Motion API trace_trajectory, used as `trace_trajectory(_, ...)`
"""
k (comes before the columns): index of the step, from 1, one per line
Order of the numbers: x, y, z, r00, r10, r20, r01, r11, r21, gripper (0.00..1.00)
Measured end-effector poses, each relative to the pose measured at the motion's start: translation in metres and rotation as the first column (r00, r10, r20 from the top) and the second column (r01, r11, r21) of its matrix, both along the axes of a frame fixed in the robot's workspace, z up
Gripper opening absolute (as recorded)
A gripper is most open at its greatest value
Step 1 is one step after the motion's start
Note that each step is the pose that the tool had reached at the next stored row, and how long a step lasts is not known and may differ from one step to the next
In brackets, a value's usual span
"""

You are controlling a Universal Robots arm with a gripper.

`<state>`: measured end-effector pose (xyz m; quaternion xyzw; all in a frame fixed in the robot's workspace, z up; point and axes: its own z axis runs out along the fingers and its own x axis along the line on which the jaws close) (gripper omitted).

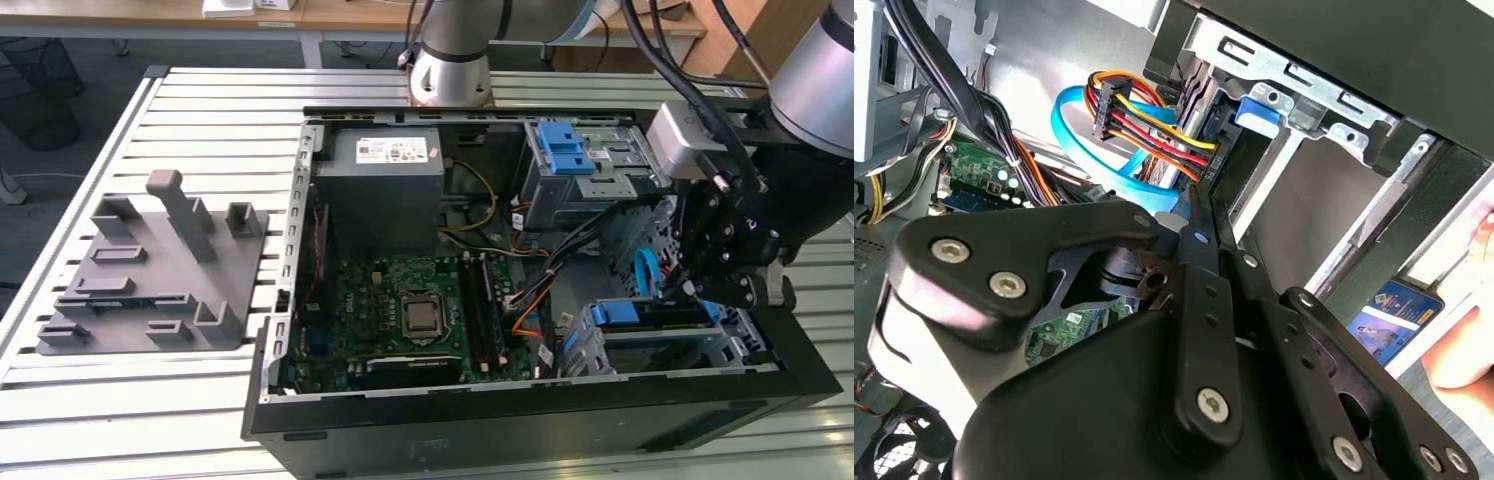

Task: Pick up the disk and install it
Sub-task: 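Insert the second disk wire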

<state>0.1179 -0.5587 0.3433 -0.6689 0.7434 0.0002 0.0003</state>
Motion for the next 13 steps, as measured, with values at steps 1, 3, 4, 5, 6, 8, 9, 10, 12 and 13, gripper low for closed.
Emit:
trace_trajectory(1, 0.0, 0.0, 0.0004, 1.0, 0.0, 0.0, 0.0, 1.0, 0.0001, 0.15)
trace_trajectory(3, 0.0, 0.0, 0.0009, 1.0, 0.0, 0.0, 0.0, 1.0, 0.0003, 0.15)
trace_trajectory(4, 0.0, 0.0, 0.001, 1.0, 0.0, 0.0, 0.0, 1.0, 0.0003, 0.15)
trace_trajectory(5, 0.0, 0.0, 0.0013, 1.0, 0.0, 0.0, 0.0, 1.0, 0.0, 0.15)
trace_trajectory(6, 0.0, 0.0, 0.0015, 1.0, 0.0, 0.0, 0.0, 1.0, 0.0001, 0.15)
trace_trajectory(8, 0.0, 0.0, 0.0018, 1.0, 0.0, 0.0, 0.0, 1.0, 0.0001, 0.15)
trace_trajectory(9, 0.0, 0.0, 0.0019, 1.0, 0.0, 0.0, 0.0, 1.0, 0.0, 0.15)
trace_trajectory(10, 0.0, 0.0, 0.002, 1.0, 0.0, 0.0, 0.0, 1.0, 0.0001, 0.15)
trace_trajectory(12, 0.0, 0.0, 0.002, 1.0, 0.0, 0.0, 0.0, 1.0, 0.0001, 0.15)
trace_trajectory(13, 0.0, 0.0, 0.002, 1.0, 0.0, 0.0, 0.0, 1.0, 0.0, 0.15)
